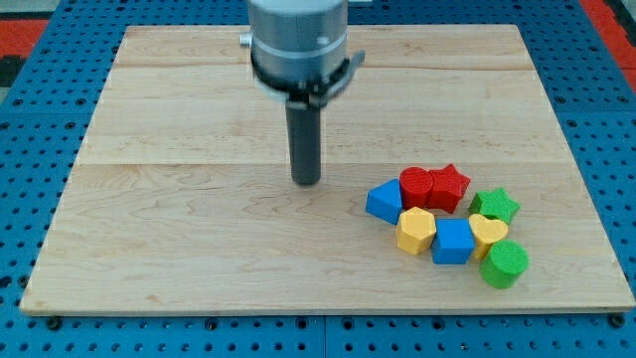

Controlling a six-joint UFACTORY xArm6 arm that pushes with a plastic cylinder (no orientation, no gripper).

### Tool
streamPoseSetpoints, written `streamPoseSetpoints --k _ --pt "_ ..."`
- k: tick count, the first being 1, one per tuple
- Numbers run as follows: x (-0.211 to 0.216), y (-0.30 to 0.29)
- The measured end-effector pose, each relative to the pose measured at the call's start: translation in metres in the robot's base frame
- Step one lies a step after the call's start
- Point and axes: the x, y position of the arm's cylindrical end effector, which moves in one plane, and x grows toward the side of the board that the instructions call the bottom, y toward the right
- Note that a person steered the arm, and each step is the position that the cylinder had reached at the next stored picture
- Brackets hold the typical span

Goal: Point your arm at the bottom right

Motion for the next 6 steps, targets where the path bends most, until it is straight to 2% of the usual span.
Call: streamPoseSetpoints --k 1,2,3,4,5,6 --pt "-0.060 0.061" --pt "-0.079 0.162" --pt "-0.071 0.267" --pt "0.019 0.331" --pt "0.034 0.357" --pt "0.103 0.344"
